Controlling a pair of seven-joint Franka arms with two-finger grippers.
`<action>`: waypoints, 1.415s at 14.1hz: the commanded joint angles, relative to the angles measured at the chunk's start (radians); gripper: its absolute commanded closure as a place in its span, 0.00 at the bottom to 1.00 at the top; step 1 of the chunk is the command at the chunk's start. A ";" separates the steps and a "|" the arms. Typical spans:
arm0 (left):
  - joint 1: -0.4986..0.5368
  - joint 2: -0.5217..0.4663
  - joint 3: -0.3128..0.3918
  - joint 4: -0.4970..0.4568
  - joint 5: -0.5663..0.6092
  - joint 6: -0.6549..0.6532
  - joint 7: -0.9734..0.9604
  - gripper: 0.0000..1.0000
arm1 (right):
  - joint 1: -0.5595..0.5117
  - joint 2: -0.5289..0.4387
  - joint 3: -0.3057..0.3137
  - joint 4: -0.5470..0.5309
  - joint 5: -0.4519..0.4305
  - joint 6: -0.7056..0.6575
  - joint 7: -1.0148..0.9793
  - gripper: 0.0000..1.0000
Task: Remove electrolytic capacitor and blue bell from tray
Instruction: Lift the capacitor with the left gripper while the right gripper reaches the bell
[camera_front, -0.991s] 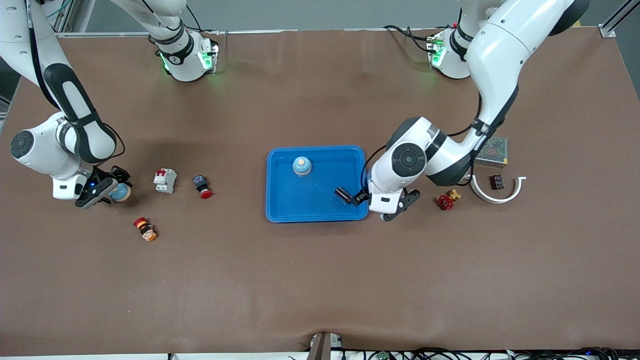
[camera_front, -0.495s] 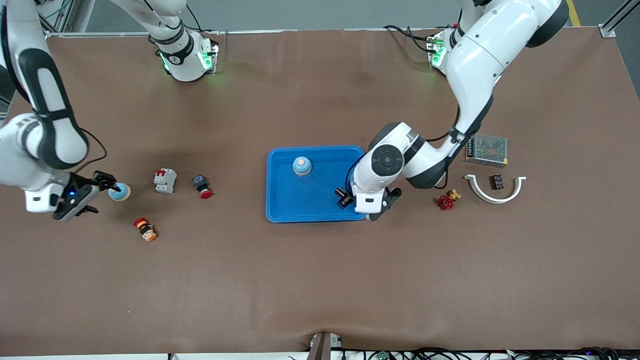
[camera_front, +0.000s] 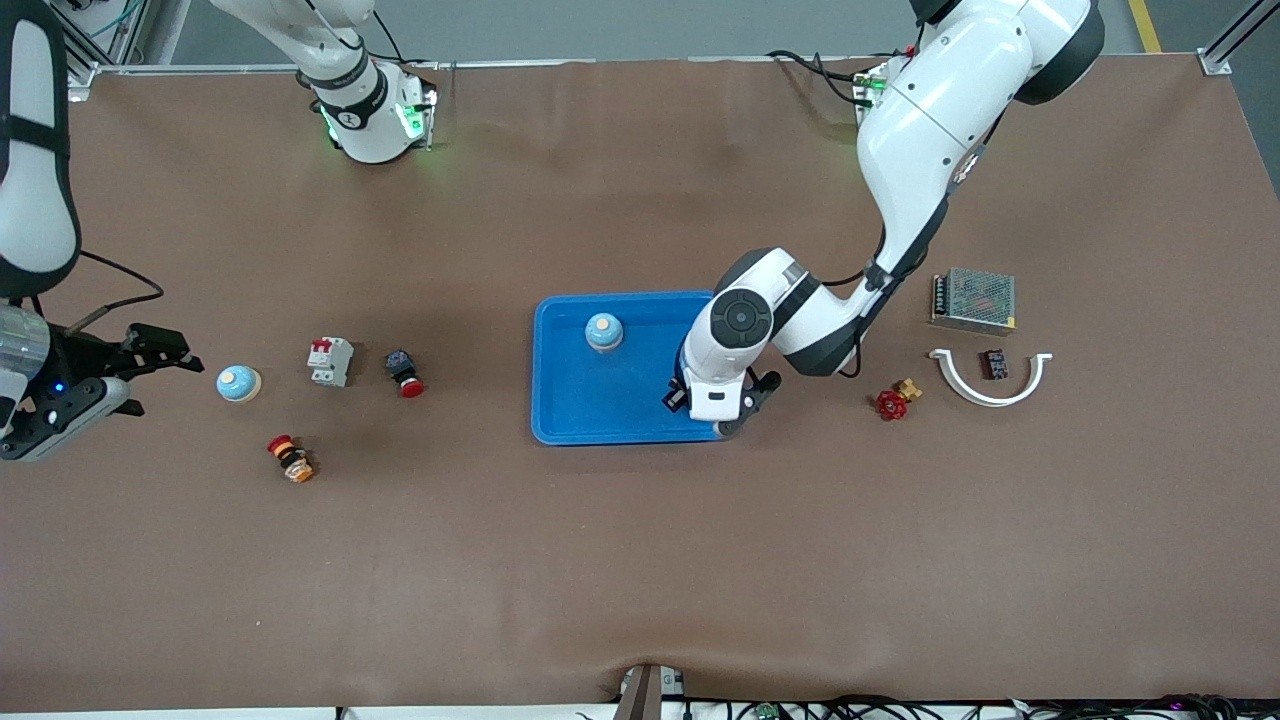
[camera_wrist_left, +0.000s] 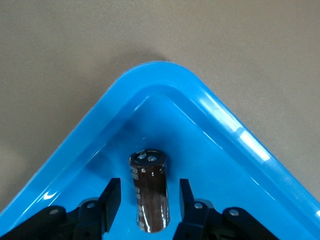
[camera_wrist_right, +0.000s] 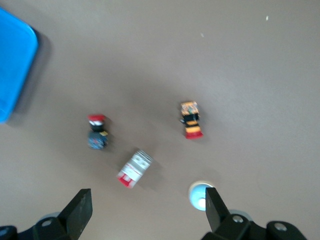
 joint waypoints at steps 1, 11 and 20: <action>-0.026 0.024 0.020 0.027 -0.002 0.018 -0.005 0.70 | 0.077 -0.040 -0.003 0.016 -0.021 -0.035 0.178 0.00; 0.006 -0.078 0.028 0.033 0.034 -0.040 0.017 1.00 | 0.521 -0.065 -0.005 -0.027 -0.024 0.066 1.077 0.00; 0.172 -0.280 0.022 0.030 0.028 -0.297 0.343 1.00 | 0.768 -0.024 -0.005 -0.243 -0.070 0.364 1.453 0.00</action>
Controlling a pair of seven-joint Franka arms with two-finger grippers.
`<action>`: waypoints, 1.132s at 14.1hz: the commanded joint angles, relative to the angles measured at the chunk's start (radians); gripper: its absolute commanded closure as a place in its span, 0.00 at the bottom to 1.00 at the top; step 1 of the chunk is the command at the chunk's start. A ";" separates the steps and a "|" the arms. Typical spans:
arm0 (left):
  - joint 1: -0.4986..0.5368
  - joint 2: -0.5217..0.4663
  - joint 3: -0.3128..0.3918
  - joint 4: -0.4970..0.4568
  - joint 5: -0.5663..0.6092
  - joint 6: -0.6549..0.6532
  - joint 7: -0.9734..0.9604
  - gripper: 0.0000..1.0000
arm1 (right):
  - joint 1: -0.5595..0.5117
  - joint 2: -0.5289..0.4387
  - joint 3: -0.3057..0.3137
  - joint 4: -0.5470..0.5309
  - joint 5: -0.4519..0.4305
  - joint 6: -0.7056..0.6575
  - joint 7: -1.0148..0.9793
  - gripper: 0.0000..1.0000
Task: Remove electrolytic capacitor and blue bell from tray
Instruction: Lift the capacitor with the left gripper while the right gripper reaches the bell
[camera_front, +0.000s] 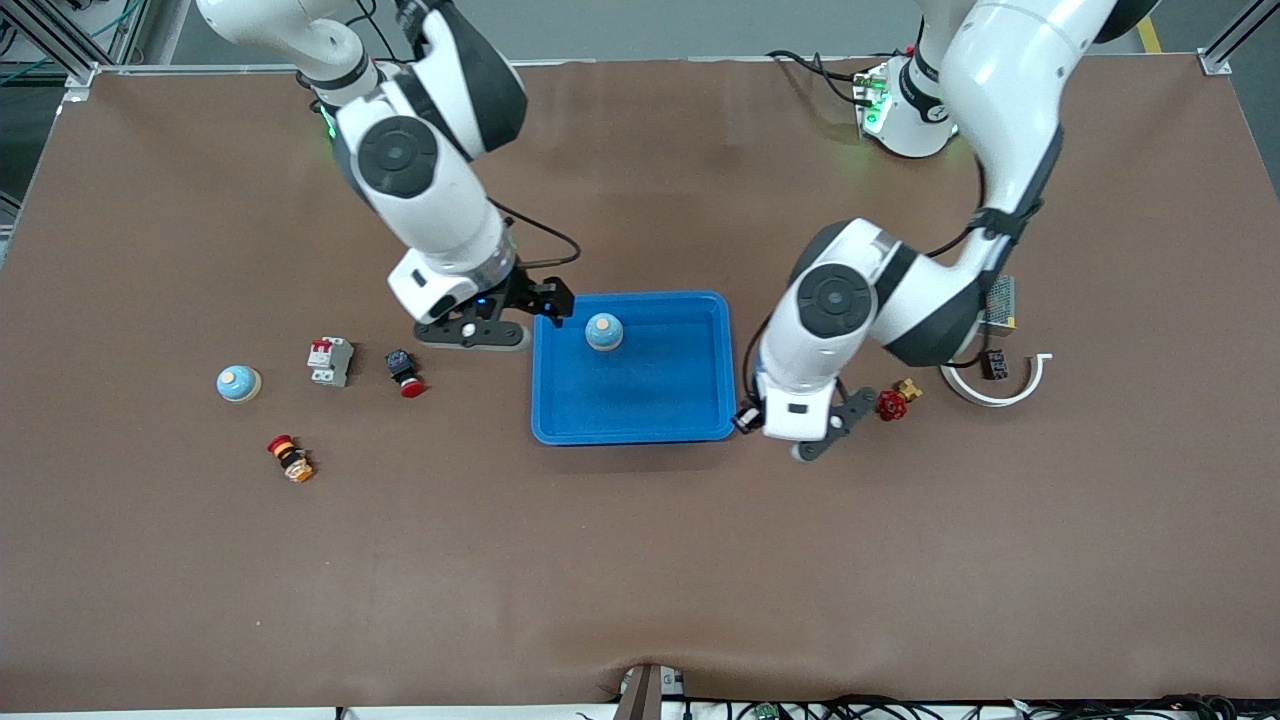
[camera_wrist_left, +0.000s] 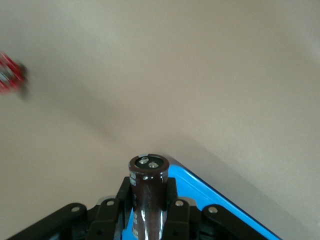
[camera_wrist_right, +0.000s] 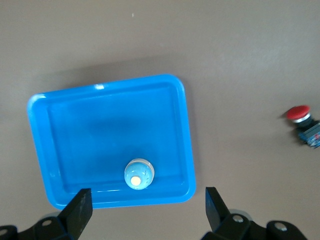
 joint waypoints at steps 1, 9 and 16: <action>0.057 -0.050 -0.001 -0.029 0.002 -0.053 0.128 1.00 | 0.075 0.030 -0.012 -0.021 -0.037 0.032 0.110 0.00; 0.279 -0.061 0.000 -0.068 0.009 -0.153 0.541 1.00 | 0.158 0.144 -0.013 -0.068 -0.124 0.194 0.169 0.00; 0.439 0.000 0.002 -0.134 0.131 -0.070 0.691 1.00 | 0.177 0.204 -0.015 -0.108 -0.124 0.324 0.170 0.00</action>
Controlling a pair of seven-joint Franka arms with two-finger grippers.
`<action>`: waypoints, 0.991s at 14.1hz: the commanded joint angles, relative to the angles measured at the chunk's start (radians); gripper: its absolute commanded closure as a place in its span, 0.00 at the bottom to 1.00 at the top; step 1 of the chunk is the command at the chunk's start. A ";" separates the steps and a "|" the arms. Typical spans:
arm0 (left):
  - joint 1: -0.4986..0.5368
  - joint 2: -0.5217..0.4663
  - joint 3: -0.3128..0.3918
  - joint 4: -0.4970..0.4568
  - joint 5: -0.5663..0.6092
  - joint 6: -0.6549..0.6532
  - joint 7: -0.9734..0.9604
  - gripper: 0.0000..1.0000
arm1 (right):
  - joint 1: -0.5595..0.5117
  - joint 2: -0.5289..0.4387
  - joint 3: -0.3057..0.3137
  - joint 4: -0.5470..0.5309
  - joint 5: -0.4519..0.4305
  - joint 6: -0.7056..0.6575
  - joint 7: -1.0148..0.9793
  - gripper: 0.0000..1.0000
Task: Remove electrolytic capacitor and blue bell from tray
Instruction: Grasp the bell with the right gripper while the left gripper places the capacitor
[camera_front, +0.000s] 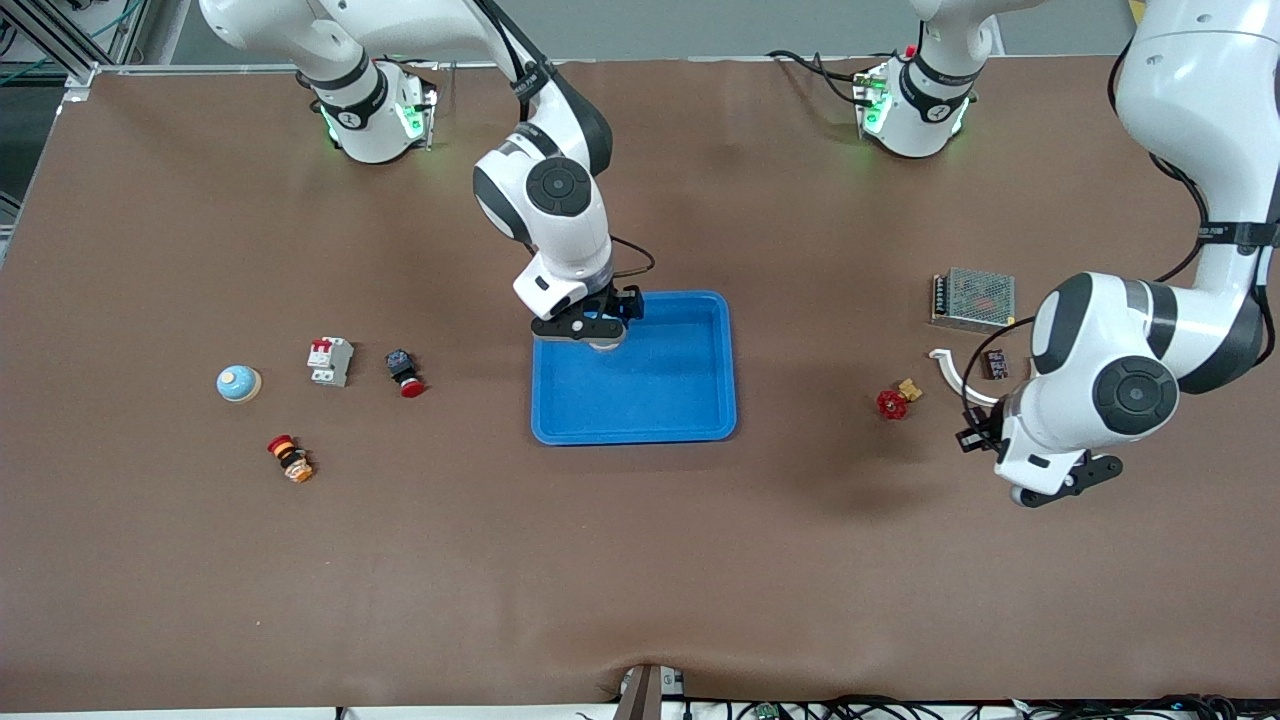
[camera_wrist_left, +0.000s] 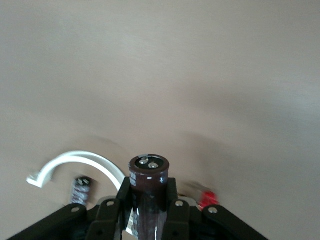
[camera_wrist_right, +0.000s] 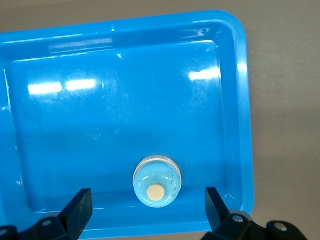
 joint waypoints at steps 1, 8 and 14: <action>0.027 0.034 -0.008 -0.031 0.055 0.053 0.018 1.00 | 0.025 0.027 -0.013 -0.006 -0.027 0.039 0.026 0.00; 0.062 0.117 -0.006 -0.041 0.209 0.089 0.025 1.00 | 0.040 0.090 -0.015 -0.021 -0.177 0.070 0.131 0.00; 0.073 0.146 -0.006 -0.055 0.261 0.090 0.026 1.00 | 0.040 0.125 -0.015 -0.084 -0.181 0.217 0.131 0.00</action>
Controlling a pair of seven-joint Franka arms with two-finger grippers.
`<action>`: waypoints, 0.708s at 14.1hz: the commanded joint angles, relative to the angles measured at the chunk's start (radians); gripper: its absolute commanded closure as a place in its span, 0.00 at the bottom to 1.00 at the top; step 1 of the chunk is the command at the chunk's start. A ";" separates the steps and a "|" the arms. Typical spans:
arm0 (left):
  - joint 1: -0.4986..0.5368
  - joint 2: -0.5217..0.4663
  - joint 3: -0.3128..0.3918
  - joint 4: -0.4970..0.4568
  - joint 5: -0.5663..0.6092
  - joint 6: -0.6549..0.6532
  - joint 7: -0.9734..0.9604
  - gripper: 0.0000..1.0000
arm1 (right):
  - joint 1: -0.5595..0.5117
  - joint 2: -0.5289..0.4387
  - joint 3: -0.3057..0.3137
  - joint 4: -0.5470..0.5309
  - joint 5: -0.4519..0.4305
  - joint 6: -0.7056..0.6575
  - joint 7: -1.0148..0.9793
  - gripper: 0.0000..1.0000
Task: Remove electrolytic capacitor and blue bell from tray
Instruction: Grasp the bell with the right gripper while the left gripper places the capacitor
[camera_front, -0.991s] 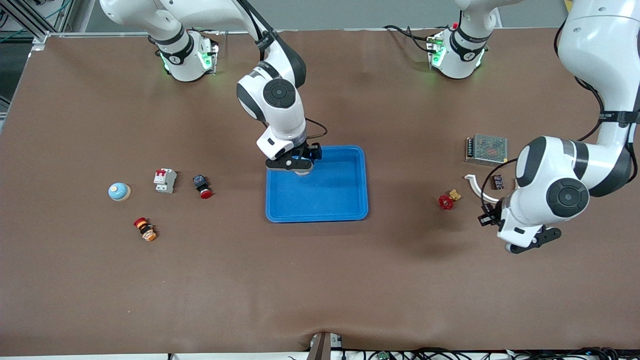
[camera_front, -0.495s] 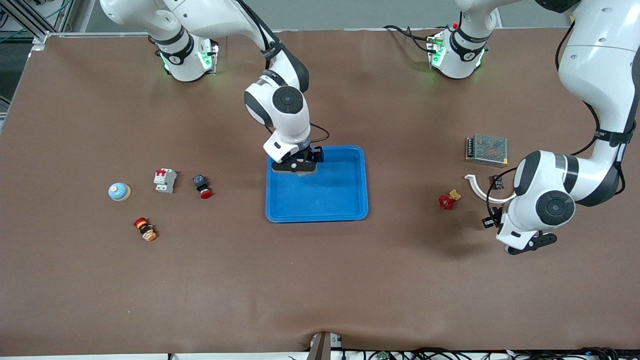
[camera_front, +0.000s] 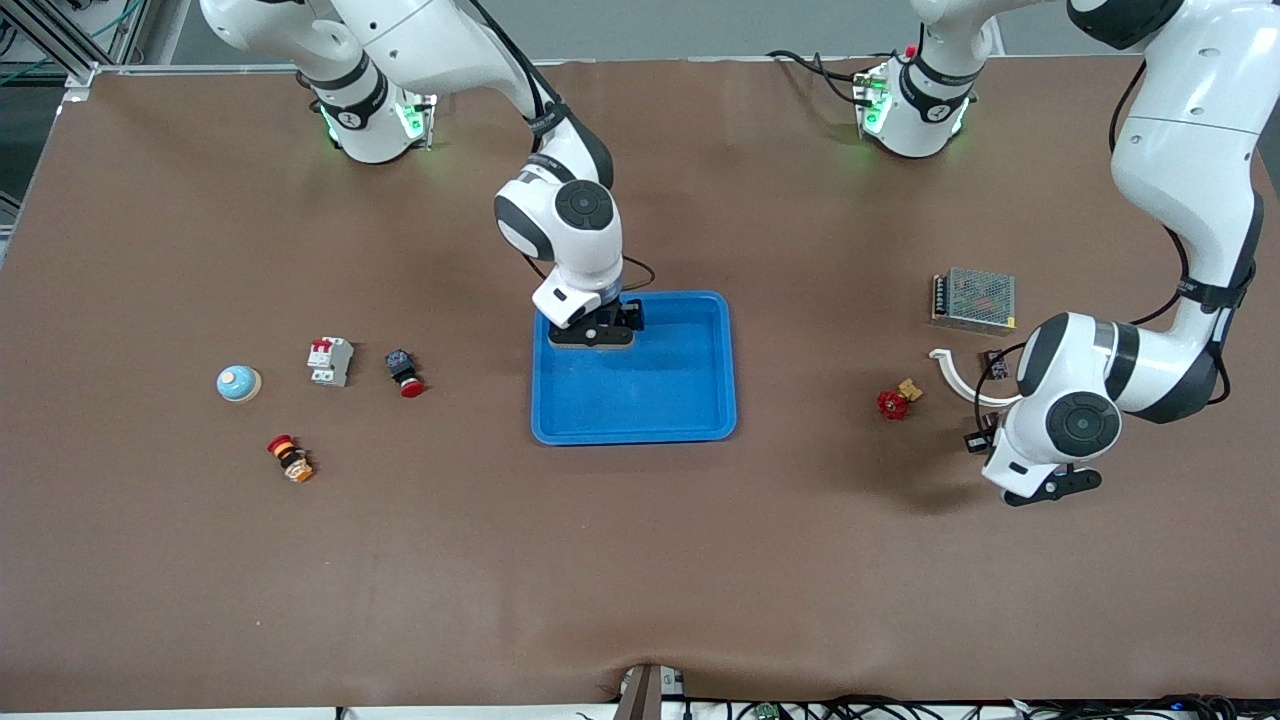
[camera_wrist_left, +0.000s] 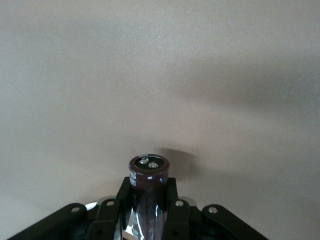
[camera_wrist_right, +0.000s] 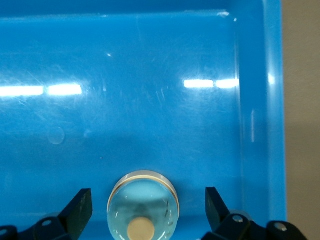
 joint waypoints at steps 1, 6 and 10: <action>0.022 0.002 -0.007 -0.011 0.026 0.014 0.017 1.00 | 0.016 0.011 -0.012 -0.017 -0.031 0.035 0.032 0.00; 0.042 0.017 -0.007 -0.011 0.019 0.042 0.008 0.61 | 0.027 0.030 -0.014 -0.015 -0.031 0.047 0.034 0.00; 0.041 0.008 -0.008 -0.008 0.008 0.040 -0.002 0.00 | 0.025 0.031 -0.014 -0.015 -0.031 0.047 0.034 0.02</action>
